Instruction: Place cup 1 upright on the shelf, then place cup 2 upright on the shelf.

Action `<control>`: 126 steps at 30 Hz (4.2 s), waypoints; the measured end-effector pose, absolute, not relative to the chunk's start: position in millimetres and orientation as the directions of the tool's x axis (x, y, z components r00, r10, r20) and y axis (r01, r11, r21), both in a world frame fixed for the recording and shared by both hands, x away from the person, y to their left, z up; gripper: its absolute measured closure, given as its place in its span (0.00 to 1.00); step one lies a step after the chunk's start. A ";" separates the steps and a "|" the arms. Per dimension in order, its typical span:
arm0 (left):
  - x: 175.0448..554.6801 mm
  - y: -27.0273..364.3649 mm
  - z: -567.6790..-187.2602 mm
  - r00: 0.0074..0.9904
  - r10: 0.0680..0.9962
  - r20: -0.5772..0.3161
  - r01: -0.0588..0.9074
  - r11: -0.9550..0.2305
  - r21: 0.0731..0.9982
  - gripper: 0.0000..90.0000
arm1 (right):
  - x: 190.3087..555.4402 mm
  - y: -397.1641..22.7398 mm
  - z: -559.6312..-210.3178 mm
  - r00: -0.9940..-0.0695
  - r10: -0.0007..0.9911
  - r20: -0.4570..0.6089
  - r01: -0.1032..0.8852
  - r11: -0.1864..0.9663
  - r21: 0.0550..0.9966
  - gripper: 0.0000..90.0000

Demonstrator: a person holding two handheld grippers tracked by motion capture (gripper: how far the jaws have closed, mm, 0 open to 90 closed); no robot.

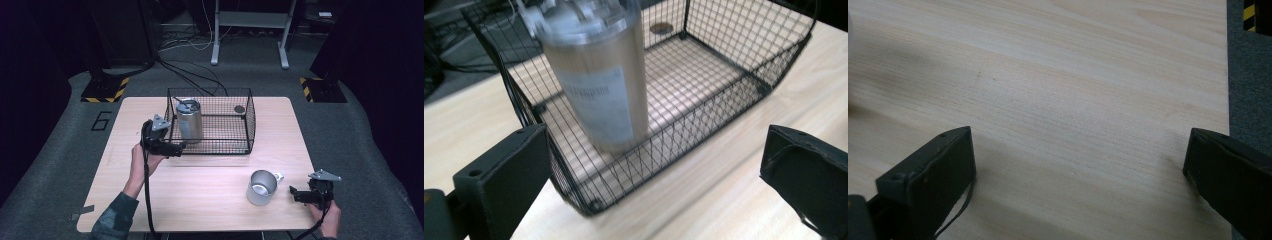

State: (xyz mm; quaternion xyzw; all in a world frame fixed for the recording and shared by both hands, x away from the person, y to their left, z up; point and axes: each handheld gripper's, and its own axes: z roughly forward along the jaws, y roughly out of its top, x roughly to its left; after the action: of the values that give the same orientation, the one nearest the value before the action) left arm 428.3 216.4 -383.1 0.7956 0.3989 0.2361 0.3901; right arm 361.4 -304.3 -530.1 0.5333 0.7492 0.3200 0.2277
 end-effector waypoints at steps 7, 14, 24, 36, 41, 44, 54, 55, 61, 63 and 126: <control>414.3 227.4 -408.9 0.561 0.827 0.044 0.484 -0.370 0.793 0.00 | 361.4 -304.4 -530.1 -0.328 0.945 0.000 0.653 0.226 0.722 0.00; 398.3 239.9 -437.3 0.544 0.838 0.039 0.523 -0.376 0.765 0.00 | 361.2 -304.2 -529.9 -0.329 0.944 0.005 0.655 0.224 0.721 0.00; 379.4 262.7 -485.3 0.500 0.866 -0.006 0.591 -0.336 0.733 0.00 | 360.8 -303.8 -529.9 -0.346 0.938 0.002 0.652 0.239 0.720 0.00; 370.7 283.2 -524.0 0.423 0.904 -0.058 0.667 -0.268 0.695 0.00 | 362.1 -302.9 -529.6 -0.436 0.900 -0.004 0.624 0.305 0.719 0.00; 367.0 280.0 -531.5 0.397 0.918 -0.004 0.633 -0.271 0.725 0.00 | 361.8 -302.8 -527.8 -0.460 0.888 -0.001 0.632 0.328 0.703 0.00; 366.7 279.2 -531.7 0.388 0.922 0.003 0.635 -0.269 0.724 0.00 | 361.3 -301.5 -527.2 -0.450 0.893 -0.002 0.641 0.325 0.696 0.00; 363.6 277.0 -531.9 0.340 0.940 0.000 0.649 -0.235 0.724 0.00 | 359.0 -298.5 -521.6 -0.438 0.896 0.067 0.658 0.269 0.704 0.01; 363.8 277.0 -531.9 0.339 0.941 0.002 0.649 -0.235 0.724 0.00 | 359.0 -298.8 -520.4 -0.450 0.890 0.069 0.654 0.276 0.704 0.01; 364.8 276.0 -532.1 0.337 0.941 0.007 0.646 -0.237 0.726 0.00 | 348.8 -292.7 -506.2 -0.448 0.886 0.118 0.655 0.235 0.718 0.01; 365.1 275.6 -532.0 0.337 0.941 0.007 0.646 -0.237 0.726 0.00 | 343.1 -290.4 -500.3 -0.454 0.881 0.133 0.651 0.226 0.725 0.01; 365.1 275.2 -531.2 0.356 0.934 0.014 0.646 -0.257 0.719 0.00 | 334.3 -179.2 -444.8 -0.629 0.777 0.008 0.506 0.402 0.763 0.01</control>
State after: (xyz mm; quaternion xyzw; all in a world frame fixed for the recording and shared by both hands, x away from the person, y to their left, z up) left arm 365.1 275.2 -531.2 0.7597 0.5199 0.2268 0.3180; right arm 334.3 -179.2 -444.8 0.3920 0.8181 0.3813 0.1779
